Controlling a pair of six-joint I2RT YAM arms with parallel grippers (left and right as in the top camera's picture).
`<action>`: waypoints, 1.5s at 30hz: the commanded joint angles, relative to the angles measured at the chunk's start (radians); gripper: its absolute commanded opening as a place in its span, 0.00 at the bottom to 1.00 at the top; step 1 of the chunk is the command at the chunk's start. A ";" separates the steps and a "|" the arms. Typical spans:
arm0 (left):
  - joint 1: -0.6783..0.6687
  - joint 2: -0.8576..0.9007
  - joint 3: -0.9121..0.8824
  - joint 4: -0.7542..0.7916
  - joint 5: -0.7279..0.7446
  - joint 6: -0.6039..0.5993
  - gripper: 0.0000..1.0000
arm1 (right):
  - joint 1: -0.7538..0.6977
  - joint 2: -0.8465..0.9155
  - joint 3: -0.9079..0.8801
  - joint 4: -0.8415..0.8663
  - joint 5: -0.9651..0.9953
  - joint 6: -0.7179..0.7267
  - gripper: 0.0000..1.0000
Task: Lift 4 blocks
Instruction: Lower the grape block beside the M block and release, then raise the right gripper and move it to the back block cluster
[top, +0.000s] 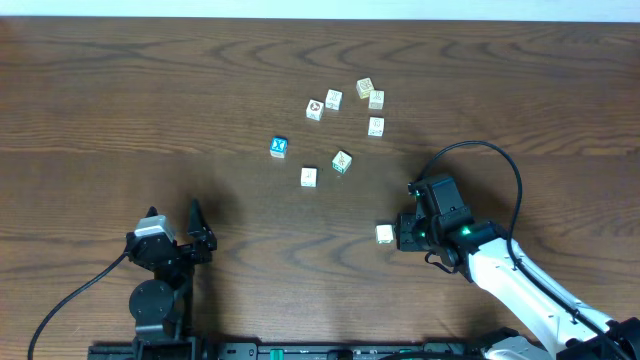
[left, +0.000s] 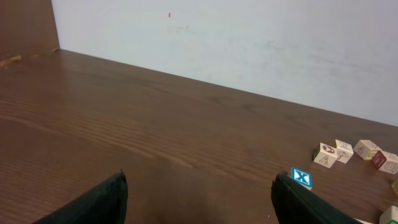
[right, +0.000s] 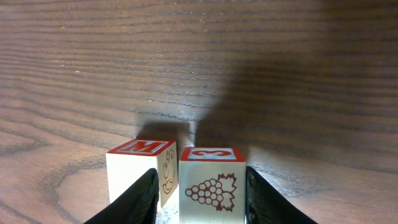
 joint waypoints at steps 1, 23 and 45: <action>-0.004 -0.001 -0.011 -0.048 -0.024 0.002 0.74 | 0.008 0.006 -0.004 -0.002 0.028 0.001 0.42; -0.004 -0.001 -0.011 -0.048 -0.024 0.002 0.74 | 0.008 0.006 -0.030 -0.014 0.050 0.036 0.43; -0.004 -0.001 -0.011 -0.048 -0.024 0.002 0.74 | 0.007 0.006 -0.016 0.038 0.053 0.024 0.46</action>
